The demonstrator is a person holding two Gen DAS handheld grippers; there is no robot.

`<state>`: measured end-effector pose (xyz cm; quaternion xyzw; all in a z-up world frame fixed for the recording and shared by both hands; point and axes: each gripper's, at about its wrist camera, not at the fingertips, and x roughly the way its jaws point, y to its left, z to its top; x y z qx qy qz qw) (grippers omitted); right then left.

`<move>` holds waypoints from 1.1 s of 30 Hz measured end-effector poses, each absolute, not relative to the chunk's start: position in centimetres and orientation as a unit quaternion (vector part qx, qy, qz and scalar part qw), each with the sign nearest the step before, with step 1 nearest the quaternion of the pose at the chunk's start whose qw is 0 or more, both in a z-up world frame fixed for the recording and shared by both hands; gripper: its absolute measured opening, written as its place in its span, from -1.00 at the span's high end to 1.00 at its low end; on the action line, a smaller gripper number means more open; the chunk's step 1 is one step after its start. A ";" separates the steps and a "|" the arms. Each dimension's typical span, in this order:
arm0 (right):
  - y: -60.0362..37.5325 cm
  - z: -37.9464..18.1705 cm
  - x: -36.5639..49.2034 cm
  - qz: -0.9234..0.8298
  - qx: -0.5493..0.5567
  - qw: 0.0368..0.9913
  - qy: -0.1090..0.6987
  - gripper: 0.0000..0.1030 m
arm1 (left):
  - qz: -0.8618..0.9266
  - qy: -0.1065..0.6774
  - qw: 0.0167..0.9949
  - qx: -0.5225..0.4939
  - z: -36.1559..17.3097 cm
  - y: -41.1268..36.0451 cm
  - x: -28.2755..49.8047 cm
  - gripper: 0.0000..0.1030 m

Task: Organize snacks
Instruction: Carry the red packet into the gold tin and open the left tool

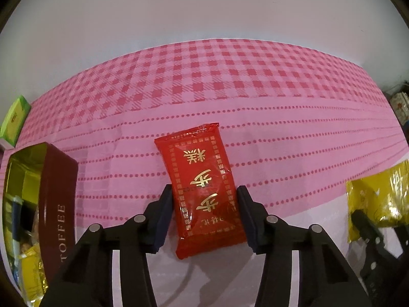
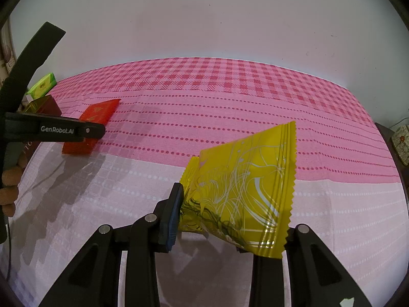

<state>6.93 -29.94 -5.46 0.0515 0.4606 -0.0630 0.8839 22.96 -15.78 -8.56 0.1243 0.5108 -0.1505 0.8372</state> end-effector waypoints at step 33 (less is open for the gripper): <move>-33.3 -4.7 5.4 -0.127 0.107 0.876 0.453 -0.62 | -0.176 0.494 0.841 0.130 -7.2 -8.4 15.1 0.05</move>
